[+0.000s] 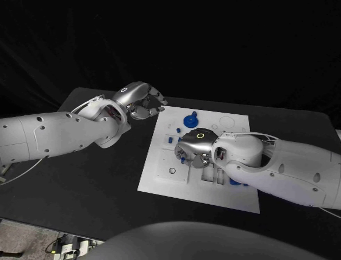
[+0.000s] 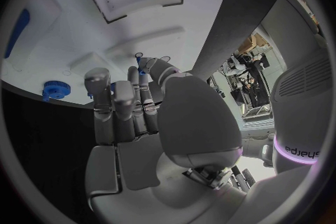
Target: Assemble the parts on the task board
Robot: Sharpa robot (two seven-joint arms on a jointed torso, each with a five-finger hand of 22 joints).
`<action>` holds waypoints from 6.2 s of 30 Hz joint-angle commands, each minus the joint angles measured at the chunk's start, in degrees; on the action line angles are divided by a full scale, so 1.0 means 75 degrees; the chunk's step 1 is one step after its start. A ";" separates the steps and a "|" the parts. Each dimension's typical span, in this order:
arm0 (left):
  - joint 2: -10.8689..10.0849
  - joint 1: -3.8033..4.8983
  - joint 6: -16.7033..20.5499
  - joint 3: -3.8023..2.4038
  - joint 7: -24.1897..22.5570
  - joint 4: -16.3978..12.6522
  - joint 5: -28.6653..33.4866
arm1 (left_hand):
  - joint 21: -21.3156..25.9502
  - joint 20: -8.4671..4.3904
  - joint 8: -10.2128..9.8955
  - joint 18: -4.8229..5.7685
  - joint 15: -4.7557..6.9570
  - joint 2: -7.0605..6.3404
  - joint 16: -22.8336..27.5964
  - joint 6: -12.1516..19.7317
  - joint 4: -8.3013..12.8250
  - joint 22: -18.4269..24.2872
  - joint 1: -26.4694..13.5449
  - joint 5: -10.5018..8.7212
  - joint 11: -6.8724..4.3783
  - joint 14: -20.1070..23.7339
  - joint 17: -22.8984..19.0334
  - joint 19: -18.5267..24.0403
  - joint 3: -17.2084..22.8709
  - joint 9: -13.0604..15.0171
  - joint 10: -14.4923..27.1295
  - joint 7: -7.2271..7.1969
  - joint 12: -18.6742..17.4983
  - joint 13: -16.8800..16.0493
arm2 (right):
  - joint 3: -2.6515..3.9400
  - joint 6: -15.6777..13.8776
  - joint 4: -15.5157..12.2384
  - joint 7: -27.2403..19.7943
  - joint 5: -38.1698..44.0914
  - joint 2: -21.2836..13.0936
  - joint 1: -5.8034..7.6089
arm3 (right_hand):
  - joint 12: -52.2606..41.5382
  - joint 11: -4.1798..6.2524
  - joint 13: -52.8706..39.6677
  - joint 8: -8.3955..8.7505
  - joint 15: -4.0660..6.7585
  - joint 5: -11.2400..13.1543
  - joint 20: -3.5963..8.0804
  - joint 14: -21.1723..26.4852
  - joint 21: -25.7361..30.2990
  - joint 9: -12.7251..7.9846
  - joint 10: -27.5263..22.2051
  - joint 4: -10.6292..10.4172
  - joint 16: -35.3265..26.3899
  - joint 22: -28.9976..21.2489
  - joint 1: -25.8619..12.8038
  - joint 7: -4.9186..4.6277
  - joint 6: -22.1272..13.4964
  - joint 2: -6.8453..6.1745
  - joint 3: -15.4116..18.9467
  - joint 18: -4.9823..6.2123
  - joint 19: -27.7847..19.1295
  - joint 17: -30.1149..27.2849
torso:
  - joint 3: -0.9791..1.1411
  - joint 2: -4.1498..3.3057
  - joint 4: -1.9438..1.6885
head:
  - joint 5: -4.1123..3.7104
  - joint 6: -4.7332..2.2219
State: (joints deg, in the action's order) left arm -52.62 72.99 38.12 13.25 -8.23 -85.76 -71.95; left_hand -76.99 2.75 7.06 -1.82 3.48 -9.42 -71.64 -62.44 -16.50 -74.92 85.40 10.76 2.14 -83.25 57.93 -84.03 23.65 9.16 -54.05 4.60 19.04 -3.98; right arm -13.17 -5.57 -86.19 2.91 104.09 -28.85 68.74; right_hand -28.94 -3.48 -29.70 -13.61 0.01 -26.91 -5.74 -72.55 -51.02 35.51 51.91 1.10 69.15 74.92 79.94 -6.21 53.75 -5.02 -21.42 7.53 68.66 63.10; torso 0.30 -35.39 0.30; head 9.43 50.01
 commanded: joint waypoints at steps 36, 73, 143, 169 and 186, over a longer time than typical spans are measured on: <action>0.0078 -0.0003 -0.0152 -0.0004 -0.0033 0.0050 0.0016 | 0.0196 0.0074 0.0002 -0.0145 -0.0079 0.0049 0.0057 0.0023 -0.0013 -0.1491 0.0017 -0.0007 0.0073 0.0059 -0.0129 -0.0056 0.0007 0.0005 0.0021 0.0051 -0.0038 0.0015 | -0.0003 0.0103 0.0058 0.0005 0.0126 -0.0030 -0.0116 | 0.0101 0.0032 -0.0024 0.0095 0.0010 0.0033 0.0020 0.0130 0.0135 -0.0012 -0.0141 0.0052 -0.0107 0.0640 -0.0012 0.0018 -0.0063 -0.0041 0.0014 0.0041 -0.0129 -0.0081 | -0.0003 0.0001 -0.0001 | -0.0019 -0.0001; 0.0061 -0.0005 -0.0212 -0.0004 -0.0002 0.0048 0.0016 | 0.0206 0.0084 0.0006 -0.0147 -0.0090 0.0049 0.0063 0.0019 0.0002 -0.1489 0.0055 0.0000 0.0081 0.0081 -0.0125 -0.0048 0.0012 0.0007 0.0021 0.0058 -0.0036 0.0014 | 0.0012 -0.1362 -0.0777 -0.0132 -0.0453 -0.1326 0.0164 | -0.0063 -0.0309 -0.0565 0.1318 -0.0155 0.1503 -0.0163 0.0292 0.0783 -0.1036 -0.2391 -0.0172 -0.0047 0.0536 -0.0316 0.0757 -0.1792 -0.0128 0.0472 0.0097 -0.0255 -0.0223 | -0.0003 0.0006 0.0007 | -0.0087 -0.0001; 0.0124 -0.0116 -0.0426 -0.0004 -0.0340 0.0115 0.0086 | 0.0151 0.0111 0.0068 -0.0139 -0.0106 0.0125 -0.0056 -0.0037 0.0065 -0.1507 0.0332 0.0186 0.0099 0.0072 0.0047 -0.0066 0.0078 0.0046 -0.0191 0.0097 0.0127 -0.0019 | 0.0004 -0.1027 0.0474 -0.0048 -0.1261 -0.1746 -0.0045 | -0.0547 -0.0087 -0.0362 -0.0024 0.0080 -0.0148 0.0028 -0.0472 -0.0881 -0.0561 -0.0974 -0.0559 0.0655 0.0941 0.0097 0.0093 -0.0300 -0.0192 0.0400 -0.0182 0.0788 0.0436 | -0.0001 0.0001 -0.0003 | -0.0482 -0.0001; 0.0108 -0.0117 -0.0599 -0.0004 -0.0240 0.0134 0.0085 | 0.0182 0.0113 0.0084 -0.0145 -0.0108 0.0139 -0.0042 -0.0054 0.0067 -0.1499 0.0374 0.0201 0.0103 0.0083 0.0024 -0.0053 0.0090 0.0055 -0.0203 0.0104 0.0137 -0.0019 | 0.0010 -0.1559 0.0275 -0.0239 -0.1987 -0.1992 -0.0033 | -0.1120 0.0074 -0.0749 -0.1437 0.0189 -0.0200 0.0112 -0.0489 -0.1050 0.1172 -0.0582 -0.0301 0.0639 0.0944 -0.0005 0.0037 -0.0486 -0.0065 0.0270 -0.0185 0.0752 0.0410 | -0.0001 0.0012 0.0007 | -0.0398 -0.0001; 0.0163 -0.0142 -0.0744 -0.0004 -0.0107 0.0173 0.0085 | 0.0215 0.0115 0.0083 -0.0151 -0.0112 0.0142 -0.0012 -0.0045 0.0062 -0.1491 0.0389 0.0210 0.0109 0.0102 -0.0024 -0.0040 0.0092 0.0056 -0.0193 0.0110 0.0134 -0.0015 | 0.0011 -0.0957 -0.0660 0.0107 -0.2326 -0.2218 0.0698 | -0.1146 0.0052 -0.0758 -0.1439 0.0176 -0.0071 0.0111 -0.0501 -0.1052 0.1206 -0.0509 -0.0304 0.0647 0.0940 -0.0003 -0.0018 -0.0495 -0.0068 0.0198 -0.0187 0.0746 0.0420 | -0.0001 0.0021 0.0004 | -0.0348 -0.0001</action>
State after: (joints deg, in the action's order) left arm -51.54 72.01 33.58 13.25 -9.39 -84.42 -71.52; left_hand -75.66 3.16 7.50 -1.82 2.88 -8.29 -71.89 -62.64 -16.02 -74.91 87.90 12.09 2.95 -82.64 57.79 -84.04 24.13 9.51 -55.29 5.20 19.76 -4.07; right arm -13.05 -15.40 -90.71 2.52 87.07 -45.55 73.96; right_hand -37.26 -3.17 -35.40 -24.39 1.25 -27.70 -5.22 -76.25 -58.89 44.53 47.72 -1.19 74.15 74.92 80.15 -5.99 50.13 -5.67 -19.62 6.16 74.29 66.30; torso 0.30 -35.28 0.34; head 6.67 50.01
